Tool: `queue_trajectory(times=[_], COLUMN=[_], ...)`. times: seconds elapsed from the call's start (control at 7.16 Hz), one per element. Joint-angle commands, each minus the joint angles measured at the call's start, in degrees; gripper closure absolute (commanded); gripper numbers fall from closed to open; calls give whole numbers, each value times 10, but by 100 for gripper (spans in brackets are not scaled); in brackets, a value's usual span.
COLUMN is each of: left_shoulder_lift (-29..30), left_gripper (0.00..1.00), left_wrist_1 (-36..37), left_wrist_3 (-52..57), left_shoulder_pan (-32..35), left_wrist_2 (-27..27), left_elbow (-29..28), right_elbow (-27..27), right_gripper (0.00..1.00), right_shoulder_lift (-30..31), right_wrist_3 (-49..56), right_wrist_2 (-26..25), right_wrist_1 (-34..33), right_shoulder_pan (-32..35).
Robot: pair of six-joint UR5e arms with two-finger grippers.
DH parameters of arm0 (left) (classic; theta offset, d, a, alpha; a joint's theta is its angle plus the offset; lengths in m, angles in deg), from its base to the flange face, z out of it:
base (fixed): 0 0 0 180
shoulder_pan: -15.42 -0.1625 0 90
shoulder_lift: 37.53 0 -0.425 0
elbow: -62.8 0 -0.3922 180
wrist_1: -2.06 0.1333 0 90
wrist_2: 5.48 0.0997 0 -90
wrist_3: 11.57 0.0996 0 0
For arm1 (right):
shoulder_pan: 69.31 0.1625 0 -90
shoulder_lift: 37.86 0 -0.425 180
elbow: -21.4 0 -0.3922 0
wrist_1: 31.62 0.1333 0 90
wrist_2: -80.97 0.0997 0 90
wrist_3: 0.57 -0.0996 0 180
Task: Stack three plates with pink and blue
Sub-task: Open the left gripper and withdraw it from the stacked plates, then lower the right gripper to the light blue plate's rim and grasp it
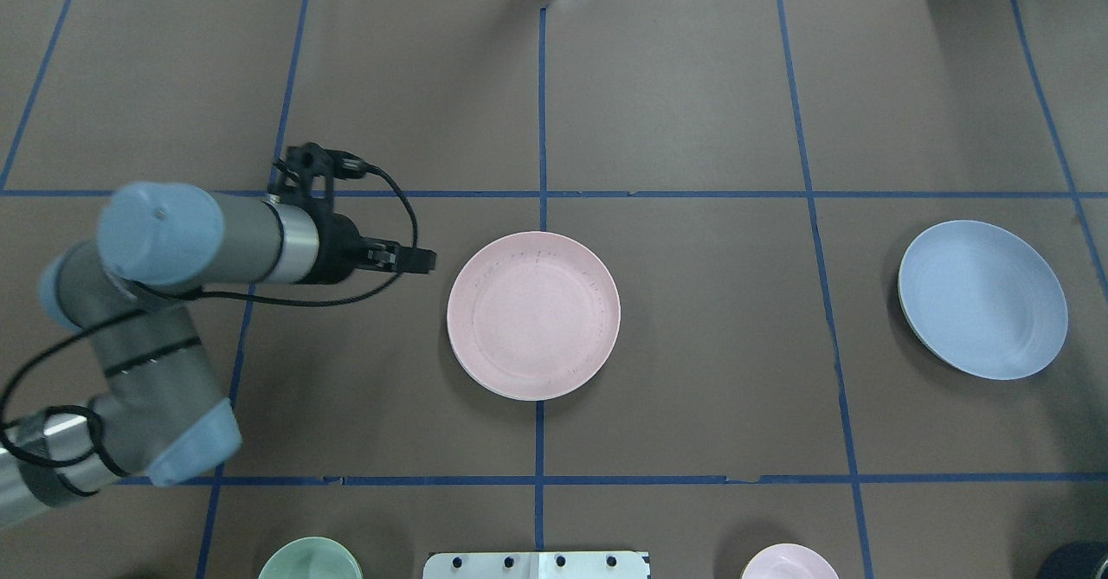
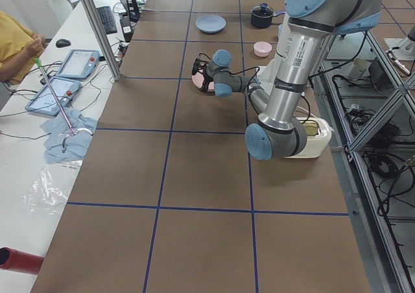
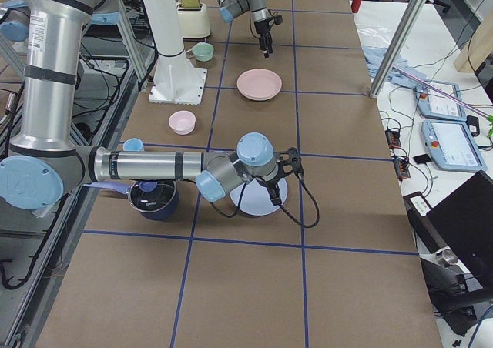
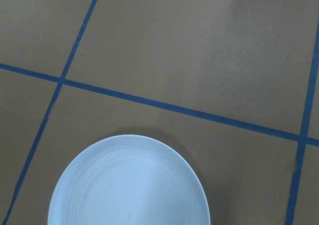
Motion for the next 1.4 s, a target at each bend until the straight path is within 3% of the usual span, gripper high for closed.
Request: queue_trajectory(times=[0.0,0.14,0.28,0.42,0.7,0.84,0.98,1.12,1.26], left_shoulder_lift=[-123,-166,-187,-192,-193,-193,-193,-193,-193], left_gripper=[0,0,0,0,0,0,0,0,0], left_wrist_1=[39,33,33,33,33,33,33,33,33], left_wrist_3=[220,315,359,372,372,370,369,367,366], left_shoulder_pan=[129,184,218,227,227,228,227,228,228], left_wrist_2=[-108,-130,-143,-142,-142,-142,-142,-142,-142], left_elbow=[79,79,78,76,76,77,76,77,77], right_elbow=[-1,-6,-34,-79,-111,-120,-124,-131,-131], right_gripper=[0,0,0,0,1,9,23,45,58], right_shoulder_lift=[2,25,49,63,63,64,64,64,64], right_wrist_3=[-110,-203,-247,-252,-252,-252,-252,-252,-252], right_wrist_2=[-137,-208,-233,-234,-235,-234,-234,-234,-234], right_wrist_1=[39,102,189,278,314,314,315,315,317], right_shoulder_pan=[-97,-166,-203,-211,-213,-213,-213,-214,-216])
